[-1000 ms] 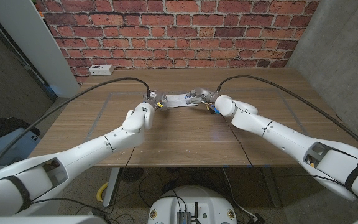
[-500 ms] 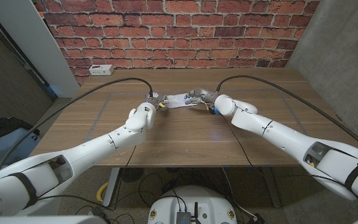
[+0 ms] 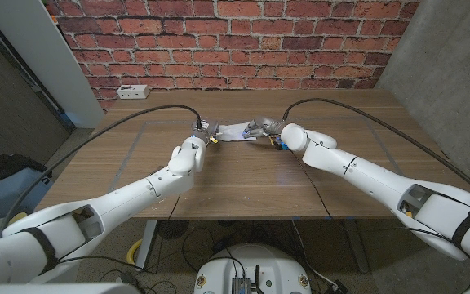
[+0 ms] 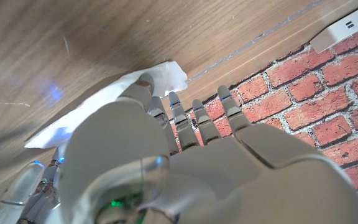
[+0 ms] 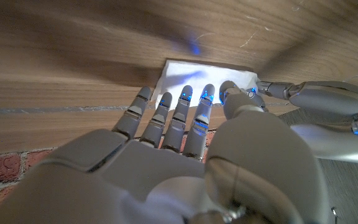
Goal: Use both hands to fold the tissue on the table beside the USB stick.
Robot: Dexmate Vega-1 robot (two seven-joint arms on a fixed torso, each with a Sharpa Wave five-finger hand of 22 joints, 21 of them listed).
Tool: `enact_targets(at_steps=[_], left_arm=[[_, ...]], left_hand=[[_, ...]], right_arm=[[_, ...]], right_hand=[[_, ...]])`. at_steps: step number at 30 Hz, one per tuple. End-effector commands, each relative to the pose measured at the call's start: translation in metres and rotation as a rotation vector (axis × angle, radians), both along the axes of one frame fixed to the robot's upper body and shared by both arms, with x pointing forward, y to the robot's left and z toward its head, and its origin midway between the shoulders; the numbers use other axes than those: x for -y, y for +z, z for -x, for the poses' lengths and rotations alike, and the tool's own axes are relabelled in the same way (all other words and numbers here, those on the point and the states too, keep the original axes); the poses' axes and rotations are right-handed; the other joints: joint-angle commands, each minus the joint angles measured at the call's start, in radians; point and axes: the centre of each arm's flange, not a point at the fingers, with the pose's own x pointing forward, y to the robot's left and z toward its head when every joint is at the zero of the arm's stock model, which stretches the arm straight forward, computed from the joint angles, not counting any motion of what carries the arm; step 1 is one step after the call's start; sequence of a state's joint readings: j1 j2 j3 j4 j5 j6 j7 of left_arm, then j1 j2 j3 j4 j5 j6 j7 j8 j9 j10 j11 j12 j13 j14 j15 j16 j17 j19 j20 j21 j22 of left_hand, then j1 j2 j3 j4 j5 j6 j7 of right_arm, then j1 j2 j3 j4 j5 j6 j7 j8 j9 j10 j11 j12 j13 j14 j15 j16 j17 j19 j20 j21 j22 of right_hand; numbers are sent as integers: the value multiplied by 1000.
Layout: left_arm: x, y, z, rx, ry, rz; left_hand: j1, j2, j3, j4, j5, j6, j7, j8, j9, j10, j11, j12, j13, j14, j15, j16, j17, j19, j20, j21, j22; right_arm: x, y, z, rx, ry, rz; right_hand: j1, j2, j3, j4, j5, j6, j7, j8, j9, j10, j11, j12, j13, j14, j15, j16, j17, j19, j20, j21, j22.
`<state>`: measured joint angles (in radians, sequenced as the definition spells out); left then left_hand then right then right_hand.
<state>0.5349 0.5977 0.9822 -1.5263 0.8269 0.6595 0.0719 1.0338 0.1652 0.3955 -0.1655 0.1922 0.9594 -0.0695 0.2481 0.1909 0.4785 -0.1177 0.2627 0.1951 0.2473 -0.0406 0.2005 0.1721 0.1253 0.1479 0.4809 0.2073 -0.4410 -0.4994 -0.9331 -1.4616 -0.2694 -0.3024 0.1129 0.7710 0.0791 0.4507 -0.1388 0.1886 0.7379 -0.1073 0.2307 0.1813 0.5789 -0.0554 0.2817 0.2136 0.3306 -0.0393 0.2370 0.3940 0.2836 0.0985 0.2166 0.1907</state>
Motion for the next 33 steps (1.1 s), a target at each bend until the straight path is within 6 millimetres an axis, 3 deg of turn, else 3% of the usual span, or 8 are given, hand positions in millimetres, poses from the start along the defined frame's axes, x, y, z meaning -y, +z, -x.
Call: enact_targets(at_steps=[1,16,33], left_arm=[[17,5,12,144,16,-192],[36,23,37,323,-43,-503],[53,34,36,436,-85,-753]], left_hand=[[3,-5,-1,8,-1,3,-29,-14,0,12,-1,4,3,22,-22,7,0,7,-1,9,3],[-17,-10,-7,18,-6,29,-55,-20,3,32,-30,2,3,39,-61,2,-1,20,-27,20,4],[-30,-16,-11,20,-9,44,-74,-26,3,51,-51,1,3,51,-86,-1,-1,28,-45,28,4]], right_arm=[[0,-2,2,7,-33,46],[2,-3,7,22,-34,52],[4,-8,14,21,-45,61]], right_hand=[[-6,2,8,-2,2,11,5,7,3,7,3,5,2,10,-33,3,2,6,-2,4,-1],[-13,1,14,-4,2,1,9,-5,2,-1,1,-6,-1,9,-36,1,-3,3,-1,3,-1],[-21,-1,20,-5,2,-11,9,-16,2,-10,2,-18,-2,6,-36,-3,-8,-1,0,2,-1]])
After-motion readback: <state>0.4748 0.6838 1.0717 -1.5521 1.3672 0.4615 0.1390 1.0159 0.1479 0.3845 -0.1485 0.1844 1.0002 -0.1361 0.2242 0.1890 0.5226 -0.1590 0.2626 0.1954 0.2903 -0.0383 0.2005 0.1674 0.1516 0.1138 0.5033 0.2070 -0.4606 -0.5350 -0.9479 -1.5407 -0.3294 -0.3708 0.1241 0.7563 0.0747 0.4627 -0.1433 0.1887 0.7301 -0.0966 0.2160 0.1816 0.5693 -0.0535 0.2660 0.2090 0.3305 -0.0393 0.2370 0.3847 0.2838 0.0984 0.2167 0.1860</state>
